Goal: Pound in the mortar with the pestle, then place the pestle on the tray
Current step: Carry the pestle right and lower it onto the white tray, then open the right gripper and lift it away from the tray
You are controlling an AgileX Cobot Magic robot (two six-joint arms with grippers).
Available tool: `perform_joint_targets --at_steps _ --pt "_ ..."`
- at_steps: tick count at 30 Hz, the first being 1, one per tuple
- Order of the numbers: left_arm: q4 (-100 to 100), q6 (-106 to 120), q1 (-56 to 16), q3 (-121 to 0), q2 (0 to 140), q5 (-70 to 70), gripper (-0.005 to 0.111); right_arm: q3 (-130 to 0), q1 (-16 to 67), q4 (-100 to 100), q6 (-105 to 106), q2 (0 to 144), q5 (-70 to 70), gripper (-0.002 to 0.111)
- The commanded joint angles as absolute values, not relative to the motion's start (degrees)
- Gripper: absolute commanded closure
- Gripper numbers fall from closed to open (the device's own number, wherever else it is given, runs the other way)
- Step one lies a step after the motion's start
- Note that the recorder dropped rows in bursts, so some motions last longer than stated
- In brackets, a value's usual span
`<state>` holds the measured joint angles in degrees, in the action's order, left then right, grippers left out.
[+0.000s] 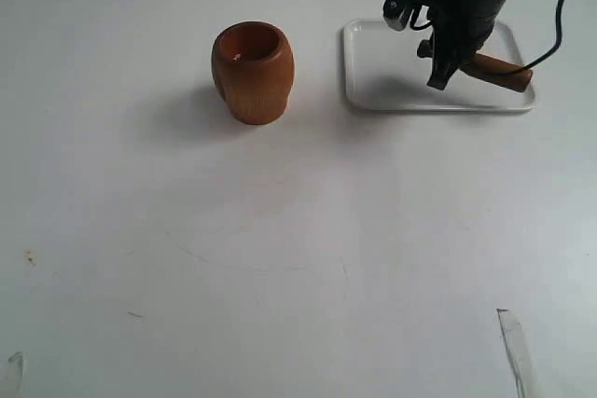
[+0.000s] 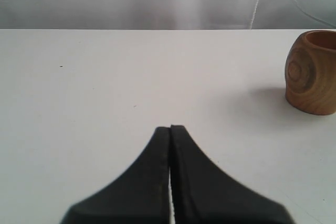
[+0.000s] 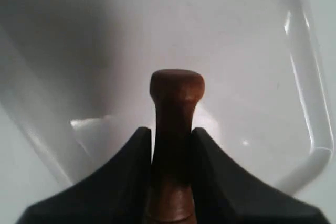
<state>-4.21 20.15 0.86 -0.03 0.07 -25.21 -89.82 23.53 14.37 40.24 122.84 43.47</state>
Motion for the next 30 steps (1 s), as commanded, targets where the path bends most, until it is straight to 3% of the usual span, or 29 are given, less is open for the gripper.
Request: perform_joint_targets --at_steps 1,5,7,10,13,15,17,21,24,25,30 --pt "-3.79 19.68 0.42 0.00 0.00 -25.03 0.107 -92.50 23.33 12.54 41.85 124.39 41.76 0.108" --pt "-3.79 19.68 0.42 0.00 0.00 -25.03 0.107 -92.50 23.33 12.54 41.77 124.39 41.40 0.092" --pt "-3.79 19.68 0.42 0.00 0.00 -25.03 0.107 -92.50 23.33 12.54 41.45 124.39 42.33 0.076" --pt "-3.79 19.68 0.42 0.00 0.00 -25.03 0.107 -92.50 23.33 13.41 37.38 124.27 41.75 0.044" --pt "-3.79 19.68 0.42 0.00 0.00 -25.03 0.107 -92.59 23.33 20.95 24.15 123.32 39.58 0.029" --pt "-3.79 19.68 0.42 0.00 0.00 -25.03 0.107 -92.59 23.33 28.83 10.07 122.03 39.29 0.031" --pt "-3.79 19.68 0.42 0.00 0.00 -25.03 0.107 -92.59 23.33 37.52 -4.16 120.21 40.78 0.042" --pt "-3.79 19.68 0.42 0.00 0.00 -25.03 0.107 -91.85 22.41 45.56 -20.57 114.54 45.62 0.077" --pt "-3.79 19.68 0.42 0.00 0.00 -25.03 0.107 -87.56 20.96 43.57 -24.98 108.23 41.61 0.104" --pt "-3.79 19.68 0.42 0.00 0.00 -25.03 0.107 -85.04 20.51 43.42 -27.29 105.49 38.70 0.108" --pt "-3.79 19.68 0.42 0.00 0.00 -25.03 0.107 -69.94 19.32 44.65 -35.26 92.48 17.51 0.108"
